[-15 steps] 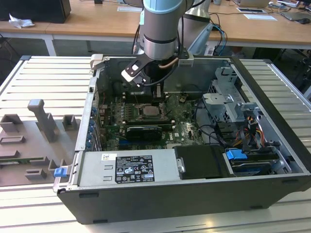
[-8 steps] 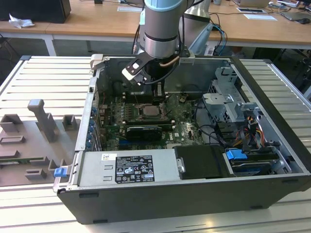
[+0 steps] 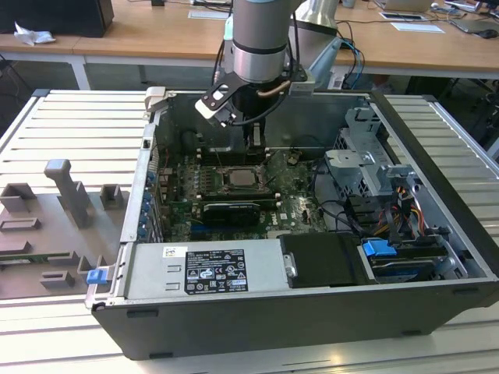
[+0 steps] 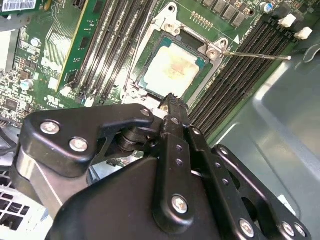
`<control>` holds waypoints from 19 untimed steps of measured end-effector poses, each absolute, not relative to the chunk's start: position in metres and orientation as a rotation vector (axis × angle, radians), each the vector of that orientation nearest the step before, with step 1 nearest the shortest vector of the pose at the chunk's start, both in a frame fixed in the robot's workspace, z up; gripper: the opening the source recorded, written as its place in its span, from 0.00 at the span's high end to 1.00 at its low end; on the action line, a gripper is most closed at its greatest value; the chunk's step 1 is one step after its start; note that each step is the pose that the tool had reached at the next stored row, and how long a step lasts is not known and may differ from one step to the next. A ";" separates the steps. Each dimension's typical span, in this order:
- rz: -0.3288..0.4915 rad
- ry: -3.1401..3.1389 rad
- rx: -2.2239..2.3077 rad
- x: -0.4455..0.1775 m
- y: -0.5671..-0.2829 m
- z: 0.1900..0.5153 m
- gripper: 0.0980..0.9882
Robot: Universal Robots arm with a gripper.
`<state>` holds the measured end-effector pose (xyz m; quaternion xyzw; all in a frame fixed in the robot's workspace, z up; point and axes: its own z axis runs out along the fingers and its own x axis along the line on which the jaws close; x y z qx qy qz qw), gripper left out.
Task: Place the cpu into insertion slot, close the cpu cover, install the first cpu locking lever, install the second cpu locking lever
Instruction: 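Close the cpu cover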
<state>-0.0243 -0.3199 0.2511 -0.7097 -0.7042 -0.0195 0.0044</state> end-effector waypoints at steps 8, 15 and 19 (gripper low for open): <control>-0.060 -2.206 -2.223 -0.024 -0.320 0.254 0.99; -0.061 -2.206 -2.223 -0.020 -0.320 0.267 0.99; -0.061 -2.207 -2.223 -0.019 -0.320 0.272 0.99</control>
